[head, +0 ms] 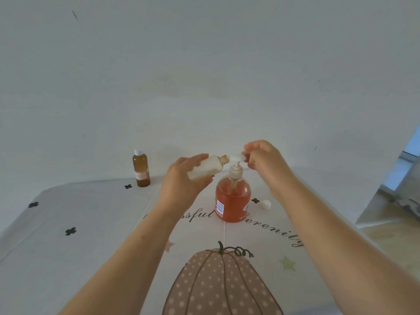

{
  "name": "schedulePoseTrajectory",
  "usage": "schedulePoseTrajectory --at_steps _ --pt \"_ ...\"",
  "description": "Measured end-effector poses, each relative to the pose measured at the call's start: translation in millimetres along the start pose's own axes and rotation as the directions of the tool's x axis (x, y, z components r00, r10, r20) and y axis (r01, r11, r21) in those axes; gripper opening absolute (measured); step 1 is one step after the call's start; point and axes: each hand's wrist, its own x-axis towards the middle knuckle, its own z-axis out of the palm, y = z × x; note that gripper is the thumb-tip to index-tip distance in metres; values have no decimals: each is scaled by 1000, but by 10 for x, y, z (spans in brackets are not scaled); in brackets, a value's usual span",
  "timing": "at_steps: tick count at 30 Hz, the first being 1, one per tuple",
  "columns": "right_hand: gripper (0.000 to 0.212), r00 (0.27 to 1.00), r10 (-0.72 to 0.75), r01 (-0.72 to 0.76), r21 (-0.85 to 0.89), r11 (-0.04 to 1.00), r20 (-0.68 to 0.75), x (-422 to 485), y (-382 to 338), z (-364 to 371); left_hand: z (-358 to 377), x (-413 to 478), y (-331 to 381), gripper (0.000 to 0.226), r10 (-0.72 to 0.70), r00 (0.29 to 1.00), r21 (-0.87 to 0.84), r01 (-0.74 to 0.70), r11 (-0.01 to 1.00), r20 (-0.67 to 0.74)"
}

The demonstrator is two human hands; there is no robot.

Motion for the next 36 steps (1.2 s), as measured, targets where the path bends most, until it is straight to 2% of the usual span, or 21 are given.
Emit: schedulePoseTrajectory --at_steps 3,6,12,16,18,19,21,23,24,28,36 --pt "21 995 -67 57 -123 991 -80 205 -127 87 -10 -2 -12 49 -40 997 -91 46 995 58" --pt "21 997 -71 62 -244 968 -30 365 -187 210 -3 1 -6 47 -60 995 -147 71 987 78" --pt "24 998 25 -8 -264 964 61 550 -267 314 -47 131 -25 48 -20 995 -139 33 990 96" --pt "31 991 64 -3 -469 883 115 629 -264 410 -109 176 -73 51 -6 991 -148 25 989 130" --pt "35 966 169 -8 -627 779 198 682 -326 465 -149 193 -100 54 0 987 -146 24 989 163" --pt "38 947 243 -9 -741 672 210 717 -364 490 -157 209 -118 56 0 983 -143 27 989 183" --pt "41 917 320 98 -911 400 238 761 -424 544 -186 224 -137 58 -10 979 -142 39 989 204" --pt "38 882 375 209 -950 233 286 805 -441 565 -217 216 -142 57 -24 980 -160 57 986 198" --pt "37 873 388 241 -953 183 295 805 -437 565 -224 217 -152 56 -33 981 -167 66 984 190" --pt "38 863 406 278 -953 117 301 851 -397 598 -257 210 -164 48 -39 987 -176 67 982 156" --pt "40 892 331 270 -950 157 308 819 -284 574 -236 207 -182 43 -52 983 -161 81 984 178"
